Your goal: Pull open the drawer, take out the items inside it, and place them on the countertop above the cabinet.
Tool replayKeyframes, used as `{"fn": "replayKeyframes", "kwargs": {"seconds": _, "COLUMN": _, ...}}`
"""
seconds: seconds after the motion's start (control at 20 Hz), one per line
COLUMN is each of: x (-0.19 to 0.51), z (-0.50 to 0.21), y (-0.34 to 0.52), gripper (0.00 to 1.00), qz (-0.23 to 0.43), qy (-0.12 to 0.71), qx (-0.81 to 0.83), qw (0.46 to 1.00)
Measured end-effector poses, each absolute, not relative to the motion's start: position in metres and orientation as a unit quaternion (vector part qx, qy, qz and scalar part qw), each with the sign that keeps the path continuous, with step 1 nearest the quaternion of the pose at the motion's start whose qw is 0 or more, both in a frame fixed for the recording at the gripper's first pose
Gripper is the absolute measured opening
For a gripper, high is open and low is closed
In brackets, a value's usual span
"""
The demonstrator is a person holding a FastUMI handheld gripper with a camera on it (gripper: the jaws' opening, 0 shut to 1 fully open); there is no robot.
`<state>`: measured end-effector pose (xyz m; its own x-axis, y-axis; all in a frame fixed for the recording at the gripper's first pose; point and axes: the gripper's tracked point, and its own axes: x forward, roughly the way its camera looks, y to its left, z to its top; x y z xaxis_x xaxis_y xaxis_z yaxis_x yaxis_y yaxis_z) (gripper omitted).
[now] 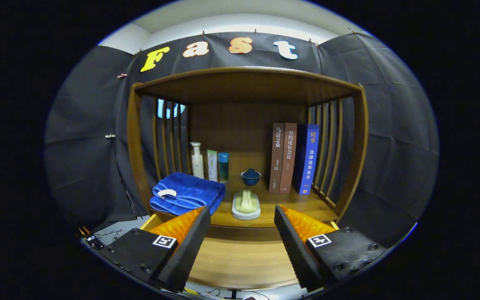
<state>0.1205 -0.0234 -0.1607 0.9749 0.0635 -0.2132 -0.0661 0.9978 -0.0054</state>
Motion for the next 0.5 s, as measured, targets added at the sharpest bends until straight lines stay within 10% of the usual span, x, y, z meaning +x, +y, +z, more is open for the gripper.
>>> {"fn": "replayKeyframes", "kwargs": {"seconds": 0.5, "x": 0.014, "z": -0.24, "y": -0.035, "gripper": 0.99, "qz": 0.012, "qy": 0.048, "qx": 0.044, "qw": 0.998}}
